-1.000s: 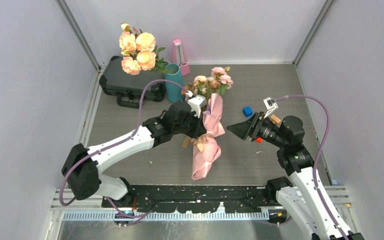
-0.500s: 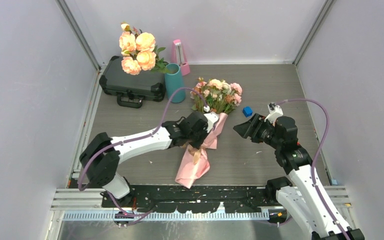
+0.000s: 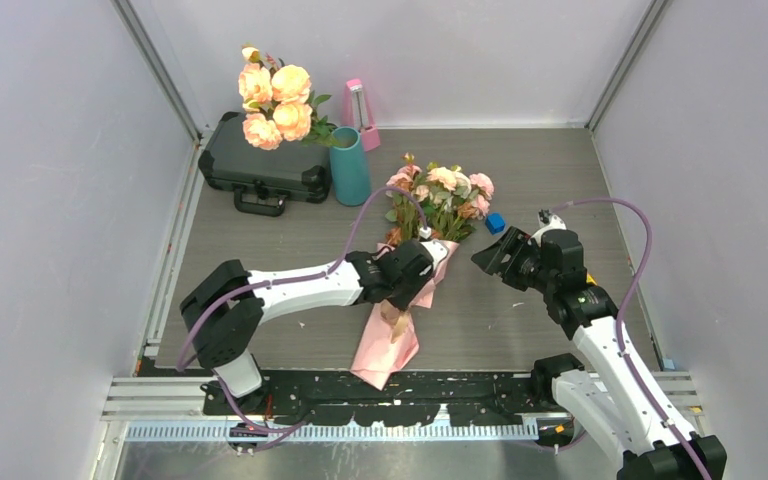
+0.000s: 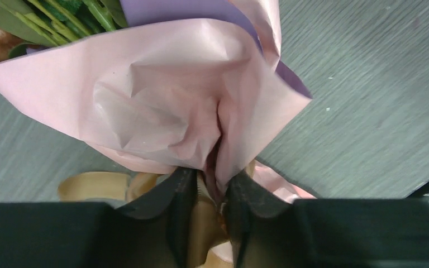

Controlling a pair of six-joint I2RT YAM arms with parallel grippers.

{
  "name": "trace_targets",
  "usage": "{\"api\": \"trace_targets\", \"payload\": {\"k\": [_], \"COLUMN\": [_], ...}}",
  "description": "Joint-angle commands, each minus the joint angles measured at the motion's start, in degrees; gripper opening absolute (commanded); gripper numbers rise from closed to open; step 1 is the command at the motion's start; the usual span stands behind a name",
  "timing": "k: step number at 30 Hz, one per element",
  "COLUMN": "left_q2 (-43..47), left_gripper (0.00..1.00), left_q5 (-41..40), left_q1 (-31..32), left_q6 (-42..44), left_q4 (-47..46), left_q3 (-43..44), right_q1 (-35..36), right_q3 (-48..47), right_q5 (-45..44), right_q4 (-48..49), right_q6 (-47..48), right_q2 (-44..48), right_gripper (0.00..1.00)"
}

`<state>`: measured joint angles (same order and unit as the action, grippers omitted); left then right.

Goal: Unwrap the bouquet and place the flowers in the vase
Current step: Place the fake flower at the center of the board.

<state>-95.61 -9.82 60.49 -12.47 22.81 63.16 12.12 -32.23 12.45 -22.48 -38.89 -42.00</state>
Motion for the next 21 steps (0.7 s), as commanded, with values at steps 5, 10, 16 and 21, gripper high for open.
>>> {"api": "trace_targets", "payload": {"k": [5, 10, 16, 21], "left_q2": [4.78, 9.36, 14.40, 17.21], "left_gripper": [0.66, 0.93, 1.00, 1.00], "left_q5": [4.21, 8.92, 11.21, 20.62], "left_q1": [0.22, 0.17, -1.54, -13.33], "left_q6": [-3.41, -2.44, 0.74, -0.39], "left_q4": [4.74, 10.77, 16.49, 12.16], "left_q3": [5.72, 8.47, 9.57, 6.10], "right_q1": [0.10, 0.10, 0.10, 0.25], "right_q3": [-0.26, -1.41, -2.19, 1.73], "right_q5": [1.17, 2.60, 8.27, 11.54], "right_q4": [-1.76, -4.64, -5.73, 0.84], "right_q6": [-0.32, -1.08, -4.01, -9.88], "right_q2": [2.56, 3.73, 2.85, 2.10], "right_gripper": [0.71, 0.73, 0.73, 0.73]}}
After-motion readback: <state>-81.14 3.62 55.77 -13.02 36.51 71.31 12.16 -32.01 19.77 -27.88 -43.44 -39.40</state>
